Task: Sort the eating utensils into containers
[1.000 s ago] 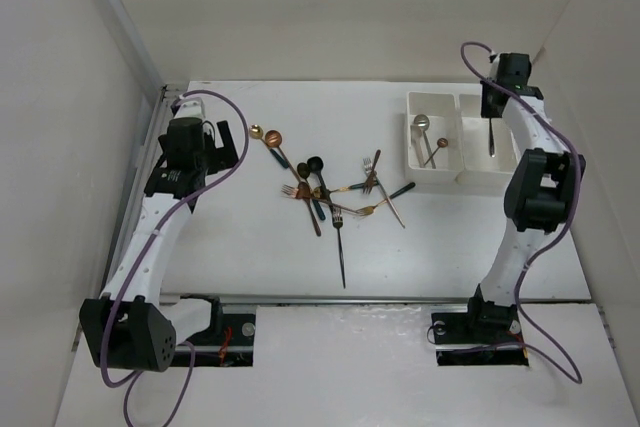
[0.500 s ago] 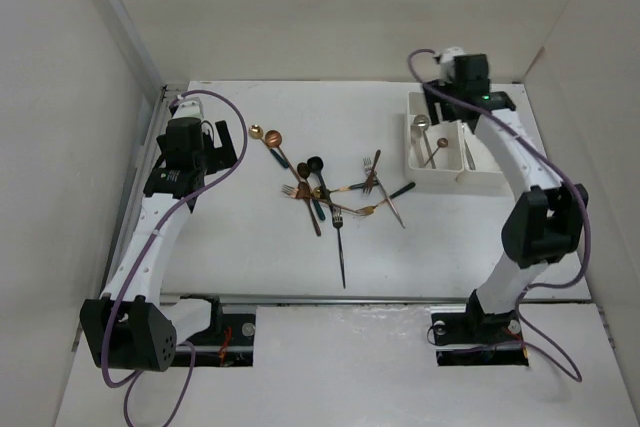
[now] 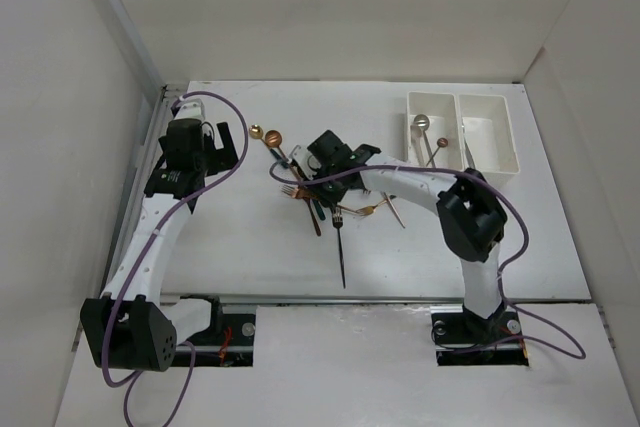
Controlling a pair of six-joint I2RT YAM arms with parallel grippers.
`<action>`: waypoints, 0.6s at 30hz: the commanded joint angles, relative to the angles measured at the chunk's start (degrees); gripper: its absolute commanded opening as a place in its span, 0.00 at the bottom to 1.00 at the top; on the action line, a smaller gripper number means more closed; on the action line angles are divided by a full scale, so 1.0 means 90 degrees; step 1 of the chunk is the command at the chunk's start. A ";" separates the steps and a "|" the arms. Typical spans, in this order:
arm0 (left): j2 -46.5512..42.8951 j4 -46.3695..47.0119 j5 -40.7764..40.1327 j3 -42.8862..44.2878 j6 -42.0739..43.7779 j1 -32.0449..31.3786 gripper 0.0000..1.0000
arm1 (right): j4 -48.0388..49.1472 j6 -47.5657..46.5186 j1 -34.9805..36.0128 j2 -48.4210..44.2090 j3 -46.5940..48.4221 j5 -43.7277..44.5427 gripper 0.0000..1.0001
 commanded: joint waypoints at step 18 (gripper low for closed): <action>-0.0305 0.0168 0.0136 -0.0141 0.0054 0.0028 0.99 | 0.0284 0.0188 0.0152 0.0709 0.0338 -0.0061 0.31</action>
